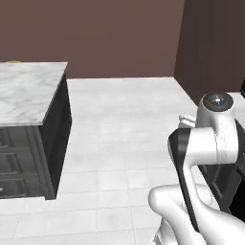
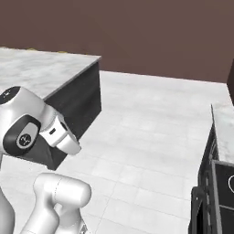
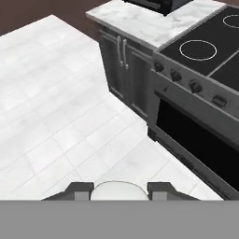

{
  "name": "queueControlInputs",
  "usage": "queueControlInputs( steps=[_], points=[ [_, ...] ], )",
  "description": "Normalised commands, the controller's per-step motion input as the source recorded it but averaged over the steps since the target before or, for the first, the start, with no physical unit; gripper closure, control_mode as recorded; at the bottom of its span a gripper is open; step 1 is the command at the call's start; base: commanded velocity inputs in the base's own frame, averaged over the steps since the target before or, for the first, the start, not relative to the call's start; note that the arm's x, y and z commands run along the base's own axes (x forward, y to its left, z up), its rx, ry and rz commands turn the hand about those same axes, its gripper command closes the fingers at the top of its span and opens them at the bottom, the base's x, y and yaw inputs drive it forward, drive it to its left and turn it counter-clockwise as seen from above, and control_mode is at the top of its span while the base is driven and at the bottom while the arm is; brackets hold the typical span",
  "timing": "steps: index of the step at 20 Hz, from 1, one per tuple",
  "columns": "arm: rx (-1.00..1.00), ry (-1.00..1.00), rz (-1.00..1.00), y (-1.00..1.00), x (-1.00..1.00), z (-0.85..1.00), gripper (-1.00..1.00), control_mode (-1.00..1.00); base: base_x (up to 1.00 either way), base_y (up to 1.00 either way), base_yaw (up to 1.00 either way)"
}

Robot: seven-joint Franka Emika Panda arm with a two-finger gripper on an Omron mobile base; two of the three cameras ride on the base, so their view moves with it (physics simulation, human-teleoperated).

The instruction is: Pick up the marshmallow and place it in the cup of hot chocolate on the dining counter.

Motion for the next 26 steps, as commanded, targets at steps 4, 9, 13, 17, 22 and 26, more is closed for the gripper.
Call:
queueControlInputs(
  steps=[4,9,13,17,22,26],
  points=[
    [0.00,0.00,0.00,0.00,0.00,0.00,1.00,1.00,0.41,0.44,0.77],
    [0.00,0.00,0.00,0.00,0.00,0.00,1.00,1.00,0.75,1.00,0.31],
    [0.00,0.00,0.00,0.00,0.00,0.00,1.00,1.00,0.99,1.00,0.14],
    [0.00,0.00,0.00,0.00,0.00,0.00,1.00,1.00,0.74,-0.01,0.11],
    [0.00,0.00,0.00,0.00,0.00,0.00,1.00,1.00,0.29,-1.00,0.15],
    [0.00,0.00,0.00,0.00,0.00,0.00,1.00,1.00,0.38,-1.00,0.14]
  ],
)
